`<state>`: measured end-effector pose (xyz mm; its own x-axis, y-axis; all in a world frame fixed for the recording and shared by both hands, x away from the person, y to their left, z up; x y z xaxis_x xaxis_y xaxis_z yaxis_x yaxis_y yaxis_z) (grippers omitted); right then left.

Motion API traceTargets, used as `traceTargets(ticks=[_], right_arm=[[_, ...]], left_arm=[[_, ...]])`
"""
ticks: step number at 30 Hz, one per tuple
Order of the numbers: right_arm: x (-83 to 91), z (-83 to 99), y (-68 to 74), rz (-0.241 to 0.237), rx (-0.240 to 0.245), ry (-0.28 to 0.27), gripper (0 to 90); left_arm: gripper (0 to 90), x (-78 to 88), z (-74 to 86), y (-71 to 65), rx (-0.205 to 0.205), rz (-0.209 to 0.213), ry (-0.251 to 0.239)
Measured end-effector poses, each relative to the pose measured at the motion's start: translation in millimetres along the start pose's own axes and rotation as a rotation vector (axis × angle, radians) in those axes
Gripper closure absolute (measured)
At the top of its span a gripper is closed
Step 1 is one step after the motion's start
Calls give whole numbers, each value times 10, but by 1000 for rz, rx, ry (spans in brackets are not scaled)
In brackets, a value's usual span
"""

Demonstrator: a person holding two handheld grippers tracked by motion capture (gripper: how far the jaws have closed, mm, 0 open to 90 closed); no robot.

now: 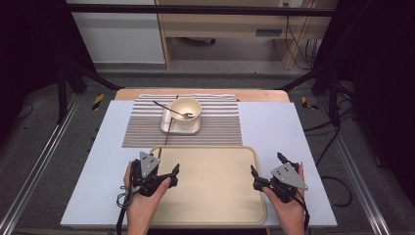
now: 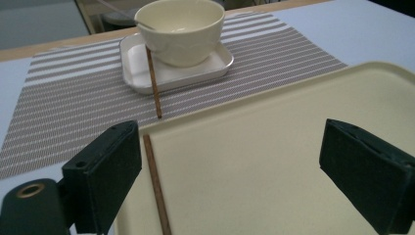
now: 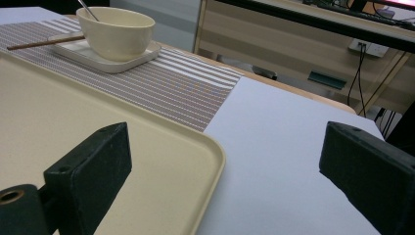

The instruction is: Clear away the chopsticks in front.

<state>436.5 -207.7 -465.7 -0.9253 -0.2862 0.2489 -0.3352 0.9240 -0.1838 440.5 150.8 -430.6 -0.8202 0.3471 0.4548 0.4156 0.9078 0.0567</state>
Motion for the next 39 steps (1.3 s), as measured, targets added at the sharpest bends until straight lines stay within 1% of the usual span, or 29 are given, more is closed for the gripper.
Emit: traceTargets(ticks=[1, 2, 3, 4, 5, 6, 7, 9, 12, 14, 15, 16, 18, 19, 21, 23, 26, 27, 29, 30, 31, 32, 33, 35, 36, 37, 38, 39], right_arm=[[0, 0, 0, -1, 0, 1, 54], [0, 0, 0, -1, 0, 1, 54], [-4, 0, 4, -4, -1, 1, 54], [-4, 0, 4, -4, -1, 1, 54], [-7, 2, 9, -5, 3, 3, 53], [-15, 6, 18, -8, 7, 5, 53], [-17, 6, 21, -8, 9, 8, 53], [-22, 8, 24, -8, 9, 6, 53], [-29, 12, 20, -5, 9, 8, 53], [-28, 9, 18, -3, 7, 5, 53], [-21, 8, 9, -1, 6, 2, 52], [-21, 8, 9, -1, 6, 2, 52], [-15, 8, 0, 0, 1, -1, 52], [-14, 8, -4, -1, 0, -2, 52], [-13, 8, -6, 0, -3, -2, 51], [-12, 7, -8, 1, -2, -3, 51], [-11, 8, -8, 3, -1, -2, 51], [-11, 8, -8, 3, -1, -2, 51], [-12, 10, -7, 5, 0, -1, 51], [-16, 11, -8, 8, 2, -2, 52], [-18, 13, -8, 9, 1, -2, 52], [-18, 13, -8, 9, 1, -2, 52], [-23, 15, -8, 9, -2, 0, 54], [-22, 13, -10, 12, -1, -1, 55], [-19, 8, -11, 16, 2, -6, 57], [-16, 7, -12, 20, 6, -5, 58], [-16, 7, -12, 20, 6, -5, 58], [-16, 8, -15, 22, 10, -4, 59]], left_arm=[[56, -4, -27, -3, -13, 3, -4], [56, -4, -27, -3, -13, 3, -4], [56, -9, -49, -6, -28, 6, -5], [56, -19, -73, -9, -40, 18, -4], [56, -26, -90, -11, -42, 29, -5], [55, -39, -141, -1, -46, 56, -8], [57, -44, -169, 12, -49, 61, -15], [62, -52, -196, 24, -54, 62, -19], [63, -77, -282, 52, -89, 61, -16], [63, -91, -329, 61, -102, 59, -16], [63, -102, -385, 71, -118, 60, -12], [64, -102, -385, 71, -118, 60, -12], [65, -113, -468, 96, -140, 57, -17], [66, -113, -468, 96, -140, 57, -17], [69, -131, -516, 121, -157, 49, -12], [72, -165, -562, 156, -159, 54, -11], [89, -234, -615, 216, -167, 64, 10], [89, -260, -636, 236, -170, 68, 7], [91, -309, -669, 275, -181, 61, 15], [96, -340, -693, 305, -197, 63, 13], [108, -364, -704, 323, -188, 66, 24], [122, -390, -718, 344, -188, 64, 34], [133, -429, -730, 350, -173, 63, 24], [146, -489, -752, 381, -182, 57, 31], [179, -559, -760, 401, -191, 51, 44], [221, -582, -757, 413, -189, 51, 60], [283, -582, -757, 413, -189, 51, 60], [283, -613, -746, 421, -179, 48, 66]])
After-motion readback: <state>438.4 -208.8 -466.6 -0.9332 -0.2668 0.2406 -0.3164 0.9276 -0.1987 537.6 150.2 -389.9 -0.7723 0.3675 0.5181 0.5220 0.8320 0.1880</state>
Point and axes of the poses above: each handheld gripper's, and its own axes: x roughly backward along the jaws, z roughly out of its underside, y roughly to its left, the point moved 3 cm from there along -x, roughly forward along the jaws, and after that the axes turned 1 degree about -x, right-handed, at the moved point
